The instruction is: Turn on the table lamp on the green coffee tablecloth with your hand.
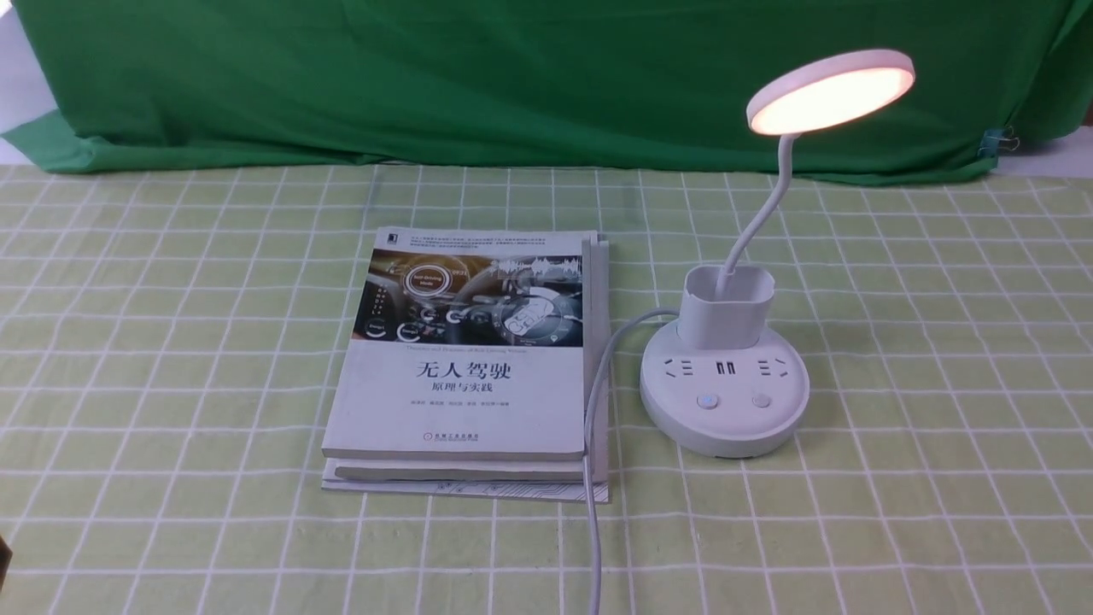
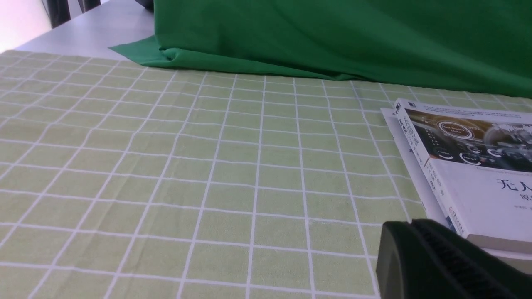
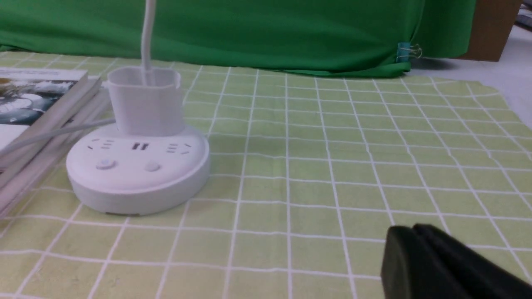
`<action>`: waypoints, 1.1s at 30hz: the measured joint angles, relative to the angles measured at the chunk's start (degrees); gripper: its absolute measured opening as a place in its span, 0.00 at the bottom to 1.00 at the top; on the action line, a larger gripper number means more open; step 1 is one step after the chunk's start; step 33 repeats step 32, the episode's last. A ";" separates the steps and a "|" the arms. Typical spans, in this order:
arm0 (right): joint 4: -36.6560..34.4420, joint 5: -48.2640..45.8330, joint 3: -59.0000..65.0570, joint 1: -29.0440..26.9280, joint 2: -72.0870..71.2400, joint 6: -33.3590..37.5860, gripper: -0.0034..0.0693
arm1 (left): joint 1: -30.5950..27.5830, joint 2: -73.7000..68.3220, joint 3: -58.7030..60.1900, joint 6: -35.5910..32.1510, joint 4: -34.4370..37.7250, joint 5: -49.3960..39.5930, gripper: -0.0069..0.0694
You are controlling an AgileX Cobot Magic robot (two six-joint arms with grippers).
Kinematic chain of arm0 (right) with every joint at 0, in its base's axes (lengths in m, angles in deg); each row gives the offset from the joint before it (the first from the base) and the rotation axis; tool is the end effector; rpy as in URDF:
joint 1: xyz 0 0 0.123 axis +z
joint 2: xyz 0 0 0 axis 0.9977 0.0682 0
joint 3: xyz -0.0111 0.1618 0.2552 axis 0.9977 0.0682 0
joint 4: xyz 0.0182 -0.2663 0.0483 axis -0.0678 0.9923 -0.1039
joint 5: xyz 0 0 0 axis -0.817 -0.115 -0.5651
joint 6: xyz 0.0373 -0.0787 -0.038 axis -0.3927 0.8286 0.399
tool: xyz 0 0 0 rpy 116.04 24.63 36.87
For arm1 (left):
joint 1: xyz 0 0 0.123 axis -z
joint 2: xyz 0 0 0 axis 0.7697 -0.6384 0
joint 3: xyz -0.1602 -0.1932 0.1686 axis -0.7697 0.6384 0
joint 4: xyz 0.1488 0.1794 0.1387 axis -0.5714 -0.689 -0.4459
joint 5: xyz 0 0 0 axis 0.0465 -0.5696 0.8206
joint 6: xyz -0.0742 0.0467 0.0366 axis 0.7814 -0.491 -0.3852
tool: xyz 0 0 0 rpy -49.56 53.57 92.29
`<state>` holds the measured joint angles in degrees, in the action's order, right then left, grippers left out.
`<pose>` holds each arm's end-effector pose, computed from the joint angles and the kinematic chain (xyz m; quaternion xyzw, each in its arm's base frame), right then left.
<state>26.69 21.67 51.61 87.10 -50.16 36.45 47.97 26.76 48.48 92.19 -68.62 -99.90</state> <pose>0.0617 0.0043 0.1872 -0.0435 0.7639 -0.0027 0.6438 0.0616 0.0034 0.1886 -0.0329 0.7584 0.0043 0.6509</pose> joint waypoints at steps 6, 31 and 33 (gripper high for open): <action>0.00 0.00 0.00 0.00 0.00 -0.04 0.09 | 0.00 0.00 0.00 0.00 0.00 0.00 0.09; -0.04 0.00 0.00 0.00 0.00 -0.19 0.17 | 0.00 0.00 0.00 0.00 0.00 0.00 0.09; -0.04 0.00 0.00 0.00 0.00 -0.19 0.18 | 0.00 0.00 0.00 0.00 0.00 0.00 0.09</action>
